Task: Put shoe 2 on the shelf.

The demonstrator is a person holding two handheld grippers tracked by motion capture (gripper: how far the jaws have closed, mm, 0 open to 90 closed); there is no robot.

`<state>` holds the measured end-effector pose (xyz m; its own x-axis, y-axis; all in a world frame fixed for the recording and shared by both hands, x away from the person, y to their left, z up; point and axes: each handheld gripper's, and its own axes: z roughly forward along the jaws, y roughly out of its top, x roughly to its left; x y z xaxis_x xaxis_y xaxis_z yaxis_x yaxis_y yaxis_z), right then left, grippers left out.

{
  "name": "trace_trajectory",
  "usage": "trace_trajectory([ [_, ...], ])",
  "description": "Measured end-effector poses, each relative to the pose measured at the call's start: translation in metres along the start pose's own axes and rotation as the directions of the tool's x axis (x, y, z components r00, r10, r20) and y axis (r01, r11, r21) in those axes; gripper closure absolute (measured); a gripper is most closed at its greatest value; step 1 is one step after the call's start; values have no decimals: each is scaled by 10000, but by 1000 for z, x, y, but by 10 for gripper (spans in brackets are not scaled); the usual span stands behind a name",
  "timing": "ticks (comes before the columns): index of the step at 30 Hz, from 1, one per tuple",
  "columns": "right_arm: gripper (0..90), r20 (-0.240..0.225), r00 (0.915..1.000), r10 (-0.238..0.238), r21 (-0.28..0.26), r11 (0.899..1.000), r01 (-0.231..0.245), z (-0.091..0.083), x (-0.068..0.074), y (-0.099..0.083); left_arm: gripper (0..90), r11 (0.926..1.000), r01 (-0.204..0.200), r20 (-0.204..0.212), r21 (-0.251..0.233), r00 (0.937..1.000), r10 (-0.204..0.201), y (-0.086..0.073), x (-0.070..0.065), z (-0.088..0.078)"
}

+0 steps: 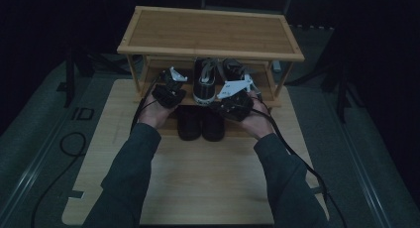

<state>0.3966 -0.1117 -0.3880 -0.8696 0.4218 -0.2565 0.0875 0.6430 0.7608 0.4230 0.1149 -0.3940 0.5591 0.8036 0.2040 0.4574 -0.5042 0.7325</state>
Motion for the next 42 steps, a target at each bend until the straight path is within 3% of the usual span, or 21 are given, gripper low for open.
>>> trace_trajectory([
  [24,848,-201,9997,147,461,9988,-138,-39,-13,-34,900,10000,-93,-272,35,9996,94,2,-4,0],
  [42,865,-218,9996,191,887,9959,-171,-57,-22,-53,900,10000,-2,-2,-91,10000,2,5,-5,4],
])
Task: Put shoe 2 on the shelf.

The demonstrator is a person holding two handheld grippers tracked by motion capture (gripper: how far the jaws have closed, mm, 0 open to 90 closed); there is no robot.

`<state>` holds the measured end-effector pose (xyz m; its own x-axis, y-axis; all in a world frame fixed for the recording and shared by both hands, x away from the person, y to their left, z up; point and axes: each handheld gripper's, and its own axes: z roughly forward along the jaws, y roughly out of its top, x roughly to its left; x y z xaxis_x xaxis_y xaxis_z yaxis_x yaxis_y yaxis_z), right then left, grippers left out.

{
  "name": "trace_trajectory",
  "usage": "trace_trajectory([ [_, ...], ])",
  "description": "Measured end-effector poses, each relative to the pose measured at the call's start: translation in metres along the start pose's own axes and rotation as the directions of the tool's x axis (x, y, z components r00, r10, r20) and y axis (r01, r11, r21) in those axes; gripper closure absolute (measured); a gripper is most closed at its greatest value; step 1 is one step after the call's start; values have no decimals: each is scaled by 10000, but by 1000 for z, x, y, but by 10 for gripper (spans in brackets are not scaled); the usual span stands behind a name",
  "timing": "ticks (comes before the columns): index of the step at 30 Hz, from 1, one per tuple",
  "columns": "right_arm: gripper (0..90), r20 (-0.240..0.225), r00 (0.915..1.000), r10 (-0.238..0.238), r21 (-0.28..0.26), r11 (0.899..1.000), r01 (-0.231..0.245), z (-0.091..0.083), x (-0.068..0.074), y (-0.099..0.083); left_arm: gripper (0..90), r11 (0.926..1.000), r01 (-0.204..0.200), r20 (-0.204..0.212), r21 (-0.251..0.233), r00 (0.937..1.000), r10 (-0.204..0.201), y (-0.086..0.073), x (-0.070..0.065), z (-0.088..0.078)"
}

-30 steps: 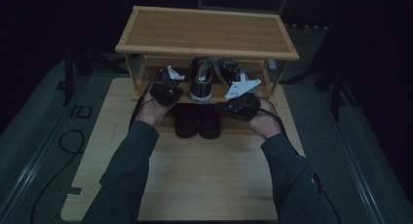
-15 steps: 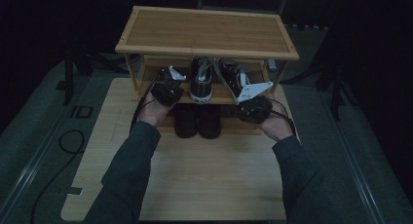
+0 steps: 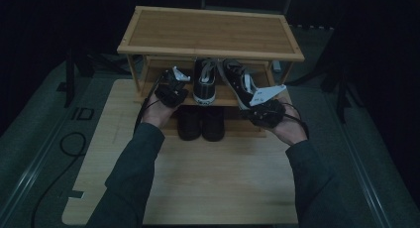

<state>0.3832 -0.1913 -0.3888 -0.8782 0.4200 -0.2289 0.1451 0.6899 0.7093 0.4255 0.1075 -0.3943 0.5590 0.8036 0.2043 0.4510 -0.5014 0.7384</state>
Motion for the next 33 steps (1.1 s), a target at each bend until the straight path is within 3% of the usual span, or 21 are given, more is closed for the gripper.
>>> trace_trajectory([
  [15,863,66,9999,-123,126,9998,122,-17,1,-15,900,10000,76,108,-53,9999,-75,-1,1,0],
  [33,865,313,9994,162,34,9999,-163,-27,-7,-30,900,9998,191,141,-105,9997,-189,-2,2,0],
])
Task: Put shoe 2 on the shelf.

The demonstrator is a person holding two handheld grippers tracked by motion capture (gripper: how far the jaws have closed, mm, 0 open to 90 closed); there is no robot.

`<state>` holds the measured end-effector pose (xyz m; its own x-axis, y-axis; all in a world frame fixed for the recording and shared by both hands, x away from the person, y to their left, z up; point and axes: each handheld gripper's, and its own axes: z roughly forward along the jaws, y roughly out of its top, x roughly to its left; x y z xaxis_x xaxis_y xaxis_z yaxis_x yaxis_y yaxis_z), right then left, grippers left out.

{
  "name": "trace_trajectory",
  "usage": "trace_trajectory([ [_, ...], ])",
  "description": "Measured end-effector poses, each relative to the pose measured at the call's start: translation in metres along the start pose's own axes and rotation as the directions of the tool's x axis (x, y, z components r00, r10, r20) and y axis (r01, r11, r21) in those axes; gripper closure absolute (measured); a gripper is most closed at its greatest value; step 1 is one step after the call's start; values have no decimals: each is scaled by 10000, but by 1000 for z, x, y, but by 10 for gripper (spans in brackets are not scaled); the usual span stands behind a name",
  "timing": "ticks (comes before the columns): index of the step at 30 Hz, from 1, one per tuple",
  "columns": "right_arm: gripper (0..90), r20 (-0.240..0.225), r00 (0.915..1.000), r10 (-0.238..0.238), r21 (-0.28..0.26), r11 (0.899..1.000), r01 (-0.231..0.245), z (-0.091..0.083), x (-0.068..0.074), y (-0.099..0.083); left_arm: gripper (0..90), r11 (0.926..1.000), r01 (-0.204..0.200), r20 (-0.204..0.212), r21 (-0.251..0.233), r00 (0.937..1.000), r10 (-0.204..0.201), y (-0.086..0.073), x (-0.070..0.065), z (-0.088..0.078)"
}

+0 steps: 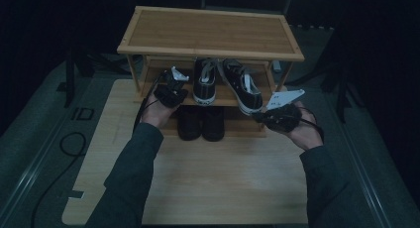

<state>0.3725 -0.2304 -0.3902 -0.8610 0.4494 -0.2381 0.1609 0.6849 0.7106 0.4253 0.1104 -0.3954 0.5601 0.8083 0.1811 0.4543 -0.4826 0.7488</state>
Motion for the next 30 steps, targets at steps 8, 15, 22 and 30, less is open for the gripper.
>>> trace_trajectory([
  [8,865,50,9998,214,-68,9997,-214,-4,-5,-7,900,10000,40,-10,1,10000,-40,0,0,0],
  [15,863,186,9993,320,-23,9995,-319,-5,-7,-10,900,10000,87,9,-24,10000,-87,0,0,0],
  [22,891,245,9991,354,-121,9993,-351,-6,-9,-11,900,10000,40,-33,0,10000,-40,0,0,0],
  [30,900,262,9987,430,-210,9989,-425,-5,-9,-11,900,10000,-3,-7,20,10000,3,0,0,0],
])
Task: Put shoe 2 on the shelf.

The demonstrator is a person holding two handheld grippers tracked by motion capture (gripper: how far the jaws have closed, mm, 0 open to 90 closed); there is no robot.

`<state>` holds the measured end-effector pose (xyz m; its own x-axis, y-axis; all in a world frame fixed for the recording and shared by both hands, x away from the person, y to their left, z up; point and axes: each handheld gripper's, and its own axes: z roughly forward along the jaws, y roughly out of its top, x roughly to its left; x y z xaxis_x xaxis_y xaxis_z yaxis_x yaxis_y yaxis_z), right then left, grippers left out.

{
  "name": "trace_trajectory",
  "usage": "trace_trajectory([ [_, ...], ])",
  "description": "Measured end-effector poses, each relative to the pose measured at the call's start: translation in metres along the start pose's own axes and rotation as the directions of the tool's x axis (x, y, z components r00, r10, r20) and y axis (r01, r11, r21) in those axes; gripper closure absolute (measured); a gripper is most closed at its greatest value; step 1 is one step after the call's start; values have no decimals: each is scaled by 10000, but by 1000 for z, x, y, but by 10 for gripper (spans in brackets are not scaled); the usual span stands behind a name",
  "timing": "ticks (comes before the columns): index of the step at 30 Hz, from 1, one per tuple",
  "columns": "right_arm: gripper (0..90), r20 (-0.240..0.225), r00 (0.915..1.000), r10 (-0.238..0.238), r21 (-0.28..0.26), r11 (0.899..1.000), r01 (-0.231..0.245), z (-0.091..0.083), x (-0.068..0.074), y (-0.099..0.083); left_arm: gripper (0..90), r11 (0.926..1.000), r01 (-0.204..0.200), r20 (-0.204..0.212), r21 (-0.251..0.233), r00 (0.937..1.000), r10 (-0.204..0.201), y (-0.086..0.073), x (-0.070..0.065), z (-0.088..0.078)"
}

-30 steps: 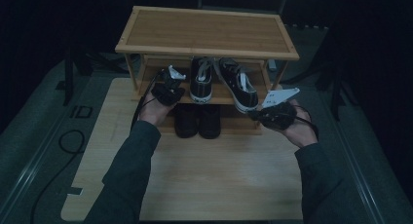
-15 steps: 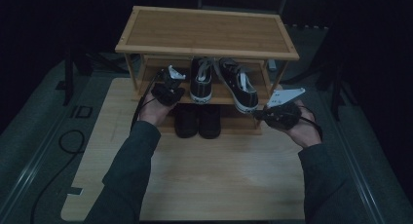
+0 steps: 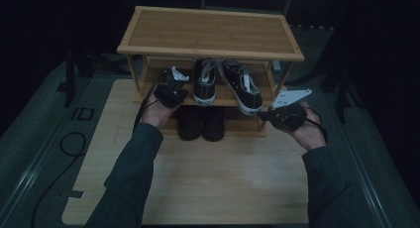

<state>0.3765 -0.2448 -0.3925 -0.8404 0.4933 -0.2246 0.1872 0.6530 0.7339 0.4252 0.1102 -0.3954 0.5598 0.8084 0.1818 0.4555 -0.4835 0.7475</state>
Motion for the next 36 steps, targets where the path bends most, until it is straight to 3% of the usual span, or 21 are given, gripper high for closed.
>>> trace_trajectory([
  [14,900,-91,9999,100,-312,9995,-103,6,3,4,900,10000,-25,52,-8,10000,25,0,0,0],
  [20,900,106,9992,395,-364,9986,-391,8,-1,-1,900,10000,-14,120,-13,9999,14,0,1,0],
  [31,900,247,9984,503,-637,9968,-487,8,2,3,900,10000,-31,104,-9,9999,31,0,1,0],
  [36,900,227,9992,340,-711,9969,-323,13,8,8,900,10000,-17,139,-32,9999,17,-1,2,0],
])
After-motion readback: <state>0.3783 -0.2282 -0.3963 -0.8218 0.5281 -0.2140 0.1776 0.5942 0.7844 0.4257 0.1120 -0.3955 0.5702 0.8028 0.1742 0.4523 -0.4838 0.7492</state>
